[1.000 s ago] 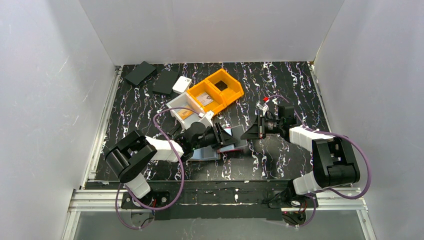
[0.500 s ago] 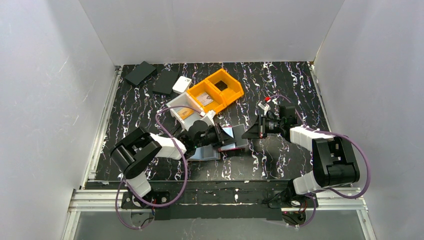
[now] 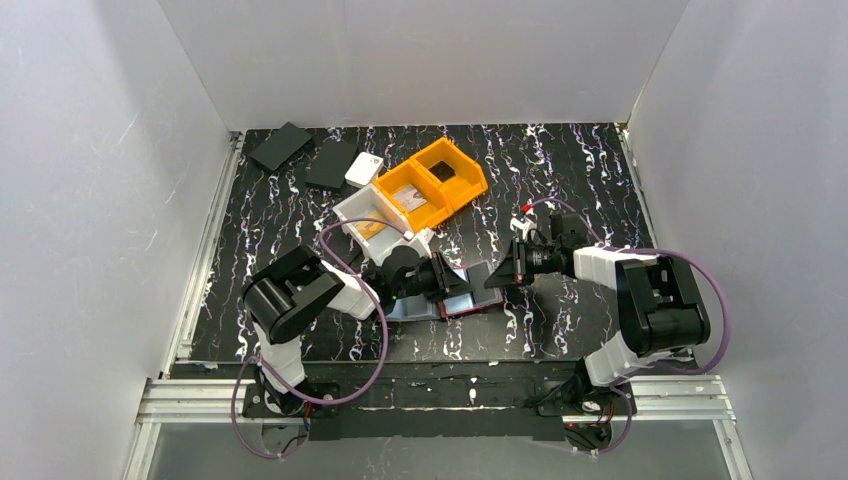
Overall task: Take the credit cards out of the card holder
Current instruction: Remove the credit card from the card holder.
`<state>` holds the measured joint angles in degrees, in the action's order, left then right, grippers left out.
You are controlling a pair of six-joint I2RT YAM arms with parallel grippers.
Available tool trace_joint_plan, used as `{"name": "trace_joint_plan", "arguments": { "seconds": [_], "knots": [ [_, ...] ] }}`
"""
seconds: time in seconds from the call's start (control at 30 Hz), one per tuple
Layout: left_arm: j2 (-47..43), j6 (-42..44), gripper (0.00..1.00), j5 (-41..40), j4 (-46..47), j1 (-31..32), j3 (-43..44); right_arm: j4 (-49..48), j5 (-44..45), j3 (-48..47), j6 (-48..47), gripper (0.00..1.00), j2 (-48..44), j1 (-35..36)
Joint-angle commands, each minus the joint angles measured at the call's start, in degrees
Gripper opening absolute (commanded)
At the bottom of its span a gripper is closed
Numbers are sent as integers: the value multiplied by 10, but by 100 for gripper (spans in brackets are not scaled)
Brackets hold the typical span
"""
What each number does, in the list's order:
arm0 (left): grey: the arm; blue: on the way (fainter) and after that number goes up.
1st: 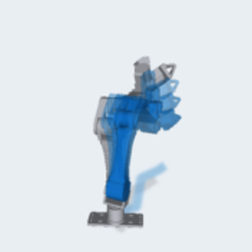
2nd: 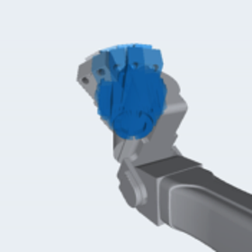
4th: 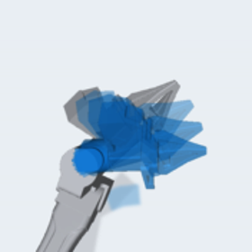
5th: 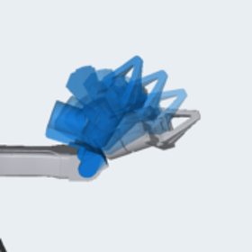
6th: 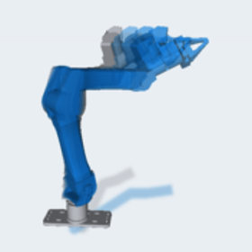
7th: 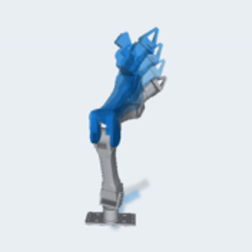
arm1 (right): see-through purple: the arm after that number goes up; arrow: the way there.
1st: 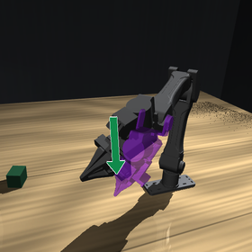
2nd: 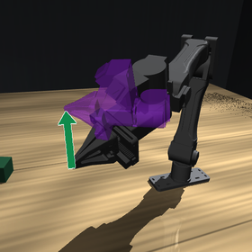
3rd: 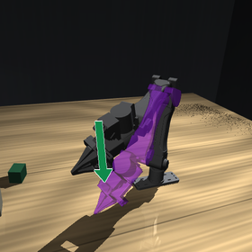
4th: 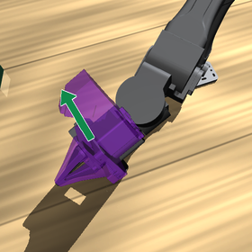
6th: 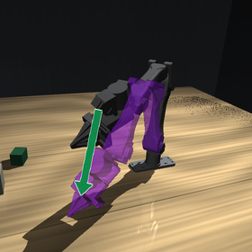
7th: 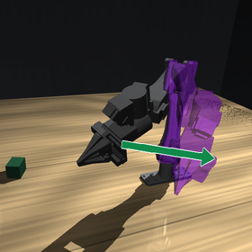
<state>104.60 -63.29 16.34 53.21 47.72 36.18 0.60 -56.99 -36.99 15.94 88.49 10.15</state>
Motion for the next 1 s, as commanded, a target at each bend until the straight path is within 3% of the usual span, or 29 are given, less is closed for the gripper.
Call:
{"name": "trace_joint_plan", "arguments": {
  "seconds": [0.0,0.13,0.27,0.37,0.57,0.97],
  "knots": [
    [1,-1,21,4,46,-9,-3,20,-6,-22,-18,8,25,3],
    [-8,5,36,2,49,-15,-9,19,-4,-25,-20,8,38,3],
    [1,1,41,10,50,-19,2,22,0,-27,-23,10,44,4],
    [20,-11,42,12,50,-22,7,27,3,-29,-29,18,44,4],
    [36,-21,43,3,48,-21,-1,36,12,-34,-40,33,34,4],
    [60,-32,35,5,47,-23,-2,54,48,-40,-54,32,13,0]
  ]
}}
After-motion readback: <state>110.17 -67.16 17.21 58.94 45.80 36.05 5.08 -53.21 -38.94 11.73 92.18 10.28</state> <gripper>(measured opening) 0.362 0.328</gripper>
